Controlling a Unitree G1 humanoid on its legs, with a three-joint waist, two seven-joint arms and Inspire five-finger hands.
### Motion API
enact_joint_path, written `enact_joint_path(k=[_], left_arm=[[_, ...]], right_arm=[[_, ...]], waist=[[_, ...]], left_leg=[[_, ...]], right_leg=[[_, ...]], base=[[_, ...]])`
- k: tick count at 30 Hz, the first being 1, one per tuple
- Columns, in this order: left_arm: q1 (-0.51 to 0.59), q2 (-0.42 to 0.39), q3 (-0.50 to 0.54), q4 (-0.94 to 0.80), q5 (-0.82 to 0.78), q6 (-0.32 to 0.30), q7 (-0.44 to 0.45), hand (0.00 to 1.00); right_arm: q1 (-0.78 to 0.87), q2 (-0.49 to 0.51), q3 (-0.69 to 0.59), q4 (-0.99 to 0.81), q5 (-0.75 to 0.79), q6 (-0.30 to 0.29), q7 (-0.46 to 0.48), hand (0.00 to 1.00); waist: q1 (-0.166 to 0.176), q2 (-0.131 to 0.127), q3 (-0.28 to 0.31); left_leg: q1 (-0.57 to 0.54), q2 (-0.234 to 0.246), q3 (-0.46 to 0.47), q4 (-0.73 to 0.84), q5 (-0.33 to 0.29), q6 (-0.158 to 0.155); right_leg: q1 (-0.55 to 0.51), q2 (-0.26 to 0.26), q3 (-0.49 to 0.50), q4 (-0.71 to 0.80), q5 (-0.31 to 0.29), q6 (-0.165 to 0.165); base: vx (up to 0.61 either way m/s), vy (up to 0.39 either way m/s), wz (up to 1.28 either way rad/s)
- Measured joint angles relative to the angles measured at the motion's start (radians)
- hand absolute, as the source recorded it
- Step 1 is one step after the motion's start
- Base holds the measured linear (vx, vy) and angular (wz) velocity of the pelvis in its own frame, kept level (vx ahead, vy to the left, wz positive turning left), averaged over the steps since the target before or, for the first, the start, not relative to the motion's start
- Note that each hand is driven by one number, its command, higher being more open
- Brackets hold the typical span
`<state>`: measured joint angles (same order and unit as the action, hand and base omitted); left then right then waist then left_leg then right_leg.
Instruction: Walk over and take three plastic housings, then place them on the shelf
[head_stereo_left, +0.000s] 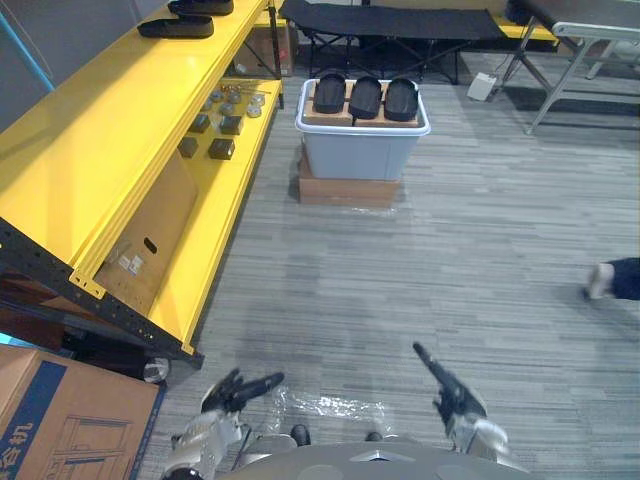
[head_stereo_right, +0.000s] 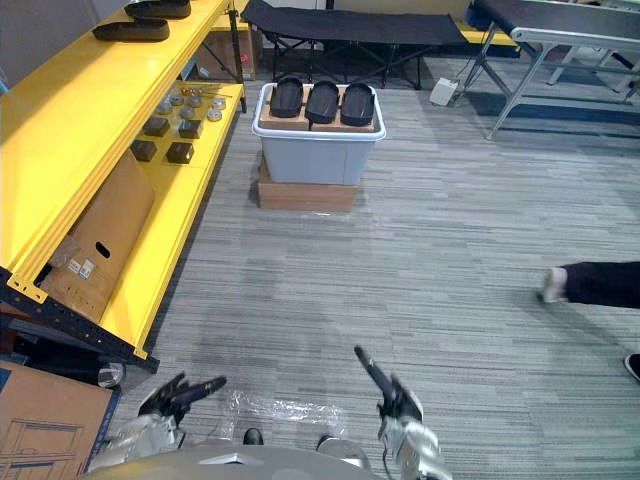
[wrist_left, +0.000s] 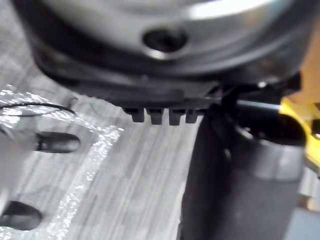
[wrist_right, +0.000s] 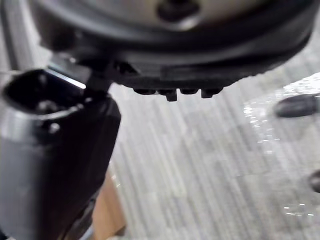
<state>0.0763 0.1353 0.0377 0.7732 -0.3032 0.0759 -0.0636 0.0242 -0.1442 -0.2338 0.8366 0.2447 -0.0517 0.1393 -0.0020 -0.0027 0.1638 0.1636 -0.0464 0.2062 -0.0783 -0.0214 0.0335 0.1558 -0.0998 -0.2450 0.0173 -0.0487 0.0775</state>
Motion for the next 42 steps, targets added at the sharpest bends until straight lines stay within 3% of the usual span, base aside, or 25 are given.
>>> enact_joint_path(k=[2,7,11,17,21,26,31,33,34,35,37,38,40,42], left_arm=[[-0.034,0.000,-0.033,-0.003,-0.005,-0.011,-0.017,1.00],[-0.045,-0.003,-0.085,-0.001,-0.009,-0.002,-0.031,1.00],[-0.038,-0.005,-0.103,0.003,-0.048,0.016,-0.032,1.00],[-0.035,-0.006,-0.102,0.003,-0.047,0.012,-0.039,1.00],[-0.026,-0.006,-0.103,0.003,-0.044,0.012,-0.044,1.00],[-0.006,-0.006,-0.103,0.003,-0.044,-0.002,-0.070,1.00],[0.016,-0.007,-0.103,0.007,-0.059,-0.011,-0.083,1.00],[0.010,-0.005,-0.102,0.006,-0.096,-0.011,-0.072,1.00],[-0.003,-0.002,-0.102,0.002,-0.094,-0.011,-0.064,1.00],[-0.009,-0.002,-0.102,-0.001,-0.093,-0.012,-0.058,1.00],[-0.017,-0.002,-0.103,-0.004,-0.088,-0.031,-0.022,1.00],[-0.018,0.001,-0.111,-0.006,-0.089,-0.032,0.004,1.00],[-0.017,0.003,-0.122,-0.012,-0.095,-0.031,0.021,1.00],[-0.023,0.000,-0.140,-0.044,-0.097,-0.031,0.025,1.00]], right_arm=[[-0.051,-0.008,0.030,-0.024,0.004,-0.029,0.026,1.00],[-0.081,-0.004,0.097,-0.023,0.012,-0.037,0.051,1.00],[-0.072,0.005,0.127,-0.006,0.014,-0.013,0.020,1.00],[-0.036,0.030,0.127,-0.002,0.047,-0.012,-0.012,1.00],[-0.033,0.031,0.127,0.023,0.056,-0.005,-0.006,1.00],[-0.003,0.032,0.128,0.023,0.116,0.027,0.013,1.00],[0.019,0.035,0.126,0.032,0.158,0.046,0.007,1.00],[0.020,0.047,0.120,0.031,0.165,0.045,0.001,1.00],[0.019,0.062,0.108,0.031,0.170,0.044,-0.002,1.00],[0.018,0.067,0.106,0.031,0.180,0.044,-0.003,1.00],[-0.011,0.089,0.121,0.033,0.254,0.038,-0.017,1.00],[-0.006,0.105,0.128,0.032,0.288,0.027,-0.021,1.00],[0.013,0.112,0.127,0.015,0.295,0.012,-0.026,1.00],[0.027,0.108,0.126,0.008,0.267,-0.006,-0.034,1.00]], waist=[[-0.001,-0.005,0.003],[-0.002,-0.013,0.011],[-0.003,-0.009,0.017],[-0.004,-0.006,0.021],[-0.007,-0.006,0.021],[-0.007,-0.005,0.020],[-0.004,-0.010,0.021],[-0.004,-0.027,0.030],[-0.007,-0.050,0.043],[-0.005,-0.049,0.047],[-0.002,-0.049,0.092],[-0.001,-0.056,0.117],[-0.001,-0.054,0.120],[-0.002,-0.055,0.121]], left_leg=[[0.003,-0.003,0.002,-0.003,0.000,0.000],[0.005,-0.003,0.003,0.000,-0.002,-0.004],[0.029,-0.002,0.003,0.008,-0.017,-0.026],[0.033,-0.001,0.004,0.023,-0.021,-0.030],[0.034,-0.001,0.005,0.022,-0.015,-0.022],[0.036,-0.002,0.007,0.000,0.011,0.015],[0.033,-0.004,0.010,-0.005,0.013,0.013],[0.002,-0.009,0.007,0.016,0.000,0.025],[-0.035,-0.011,0.007,0.068,-0.028,0.032],[-0.053,-0.008,0.007,0.094,-0.042,0.037],[-0.089,0.032,0.023,0.182,-0.082,0.056],[-0.083,0.055,0.024,0.226,-0.111,0.055],[-0.080,0.067,0.022,0.247,-0.133,0.047],[-0.080,0.075,0.020,0.271,-0.158,0.036]], right_leg=[[0.001,-0.002,0.002,-0.001,0.000,0.001],[0.005,-0.002,-0.005,-0.001,0.002,0.003],[0.033,-0.004,-0.010,0.000,0.003,0.004],[0.039,-0.007,-0.010,0.005,0.005,0.009],[0.037,-0.007,-0.009,0.008,0.005,0.008],[0.019,-0.004,-0.009,0.017,0.002,0.002],[0.010,-0.007,-0.008,0.021,0.002,0.000],[-0.036,-0.024,-0.015,0.086,-0.029,0.001],[-0.076,-0.046,-0.024,0.162,-0.050,0.012],[-0.104,-0.053,-0.025,0.216,-0.054,0.014],[-0.265,-0.080,-0.032,0.497,-0.029,0.057],[-0.279,-0.087,-0.062,0.536,-0.057,0.018],[-0.286,-0.084,-0.066,0.433,-0.063,0.013],[-0.293,-0.080,-0.067,0.270,-0.041,0.034]], base=[[0.00,0.000,0.00],[0.01,-0.002,0.01],[0.01,-0.001,0.01],[-0.03,0.002,-0.01],[-0.07,0.001,-0.02],[-0.10,0.000,-0.01],[-0.06,0.021,-0.01],[-0.04,0.026,0.15],[-0.01,0.009,0.19],[-0.03,0.014,0.00],[-0.05,0.030,-0.22],[0.00,0.047,-0.14],[0.07,0.041,-0.06],[0.14,0.008,0.01]])
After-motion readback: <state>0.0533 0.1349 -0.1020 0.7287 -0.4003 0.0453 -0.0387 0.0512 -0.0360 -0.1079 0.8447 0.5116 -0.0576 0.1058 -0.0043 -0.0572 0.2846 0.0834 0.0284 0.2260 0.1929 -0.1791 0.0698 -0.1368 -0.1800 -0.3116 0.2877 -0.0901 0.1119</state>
